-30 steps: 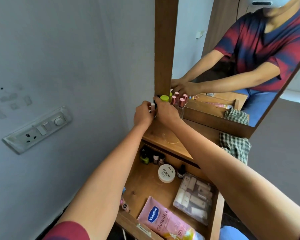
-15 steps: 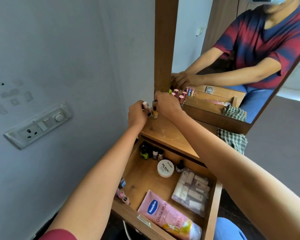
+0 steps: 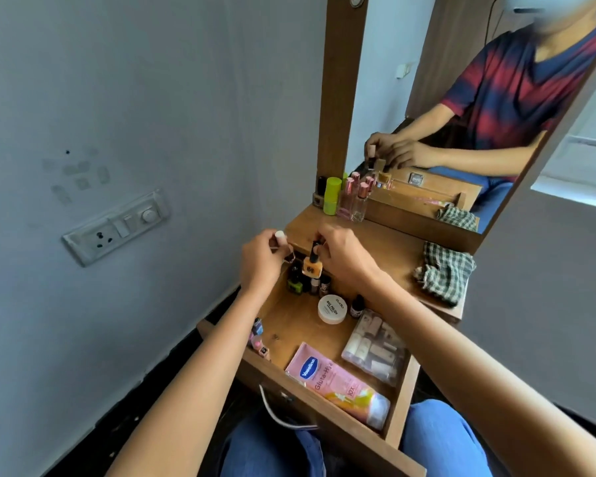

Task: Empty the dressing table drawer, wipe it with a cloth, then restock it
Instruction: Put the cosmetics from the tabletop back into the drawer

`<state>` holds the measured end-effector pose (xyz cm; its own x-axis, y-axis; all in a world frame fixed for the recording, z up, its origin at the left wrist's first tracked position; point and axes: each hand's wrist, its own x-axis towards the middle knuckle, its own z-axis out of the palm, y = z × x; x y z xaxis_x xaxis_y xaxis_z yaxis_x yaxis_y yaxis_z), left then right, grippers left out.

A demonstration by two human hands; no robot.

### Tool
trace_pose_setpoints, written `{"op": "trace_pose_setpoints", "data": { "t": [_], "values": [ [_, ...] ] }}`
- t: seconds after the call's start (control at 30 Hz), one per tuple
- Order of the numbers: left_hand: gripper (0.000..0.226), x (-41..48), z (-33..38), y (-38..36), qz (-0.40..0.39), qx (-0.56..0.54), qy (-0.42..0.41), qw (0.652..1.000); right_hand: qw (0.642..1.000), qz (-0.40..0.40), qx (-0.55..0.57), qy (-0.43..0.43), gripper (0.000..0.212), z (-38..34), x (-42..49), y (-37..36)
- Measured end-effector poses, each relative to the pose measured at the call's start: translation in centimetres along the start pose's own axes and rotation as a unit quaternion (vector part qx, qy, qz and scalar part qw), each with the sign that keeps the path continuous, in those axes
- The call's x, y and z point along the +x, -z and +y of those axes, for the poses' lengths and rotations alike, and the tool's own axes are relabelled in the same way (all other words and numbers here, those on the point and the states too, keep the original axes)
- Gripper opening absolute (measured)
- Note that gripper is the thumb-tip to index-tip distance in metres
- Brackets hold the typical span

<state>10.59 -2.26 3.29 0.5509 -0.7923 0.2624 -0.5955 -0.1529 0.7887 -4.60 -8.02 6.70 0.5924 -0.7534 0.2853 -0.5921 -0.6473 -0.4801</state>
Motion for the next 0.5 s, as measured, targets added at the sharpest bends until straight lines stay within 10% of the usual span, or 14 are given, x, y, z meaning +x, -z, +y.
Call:
{"op": "trace_pose_setpoints", "data": {
  "t": [0.5],
  "values": [
    [0.013, -5.3, -3.7, -0.8, -0.035, 0.100, 0.046, 0.993, 0.995, -0.033, -0.083, -0.050, 0.024, 2.4, -2.1, -7.8]
  ]
}}
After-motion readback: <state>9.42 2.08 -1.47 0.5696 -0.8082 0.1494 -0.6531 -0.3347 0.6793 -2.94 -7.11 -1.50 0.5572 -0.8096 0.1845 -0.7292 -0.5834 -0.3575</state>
